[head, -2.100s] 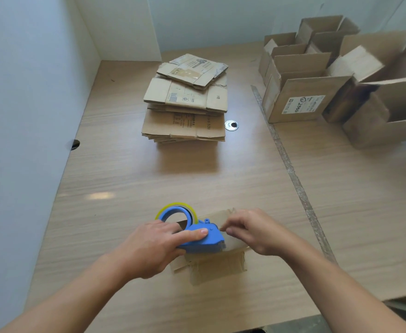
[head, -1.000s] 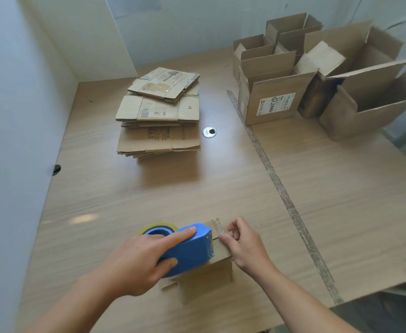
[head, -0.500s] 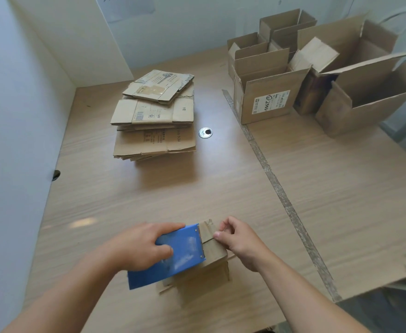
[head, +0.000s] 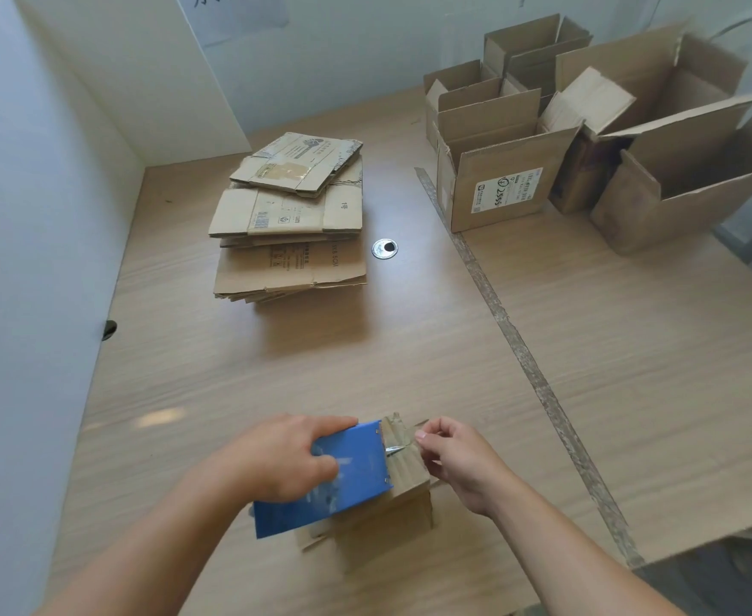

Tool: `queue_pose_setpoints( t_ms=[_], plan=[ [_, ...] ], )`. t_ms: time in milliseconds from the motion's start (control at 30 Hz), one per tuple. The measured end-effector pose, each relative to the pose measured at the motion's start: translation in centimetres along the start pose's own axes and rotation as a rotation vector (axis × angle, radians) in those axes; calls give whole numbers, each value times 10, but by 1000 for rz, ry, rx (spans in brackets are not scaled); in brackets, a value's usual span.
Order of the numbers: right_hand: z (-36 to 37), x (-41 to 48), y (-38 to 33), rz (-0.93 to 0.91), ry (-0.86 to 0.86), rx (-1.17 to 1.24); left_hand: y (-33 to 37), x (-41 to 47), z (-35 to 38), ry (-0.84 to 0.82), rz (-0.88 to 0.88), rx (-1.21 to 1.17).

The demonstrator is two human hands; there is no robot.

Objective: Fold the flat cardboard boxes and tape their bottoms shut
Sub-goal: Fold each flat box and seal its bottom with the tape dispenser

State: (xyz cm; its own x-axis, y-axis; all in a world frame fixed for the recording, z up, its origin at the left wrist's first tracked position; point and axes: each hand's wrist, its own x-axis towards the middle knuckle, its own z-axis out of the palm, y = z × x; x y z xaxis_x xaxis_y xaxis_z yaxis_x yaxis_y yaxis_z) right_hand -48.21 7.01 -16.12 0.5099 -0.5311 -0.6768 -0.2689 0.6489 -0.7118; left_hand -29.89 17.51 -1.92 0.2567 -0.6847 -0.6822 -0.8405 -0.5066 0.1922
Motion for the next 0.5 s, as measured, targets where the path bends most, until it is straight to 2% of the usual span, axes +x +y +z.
queue_pose_setpoints(
  t_ms=[167, 500],
  plan=[
    [5, 2, 8, 43, 44, -2, 1, 1, 2, 2, -13, 5],
    [13, 10, 8, 90, 158, -158, 5, 4, 6, 39, -26, 51]
  ],
)
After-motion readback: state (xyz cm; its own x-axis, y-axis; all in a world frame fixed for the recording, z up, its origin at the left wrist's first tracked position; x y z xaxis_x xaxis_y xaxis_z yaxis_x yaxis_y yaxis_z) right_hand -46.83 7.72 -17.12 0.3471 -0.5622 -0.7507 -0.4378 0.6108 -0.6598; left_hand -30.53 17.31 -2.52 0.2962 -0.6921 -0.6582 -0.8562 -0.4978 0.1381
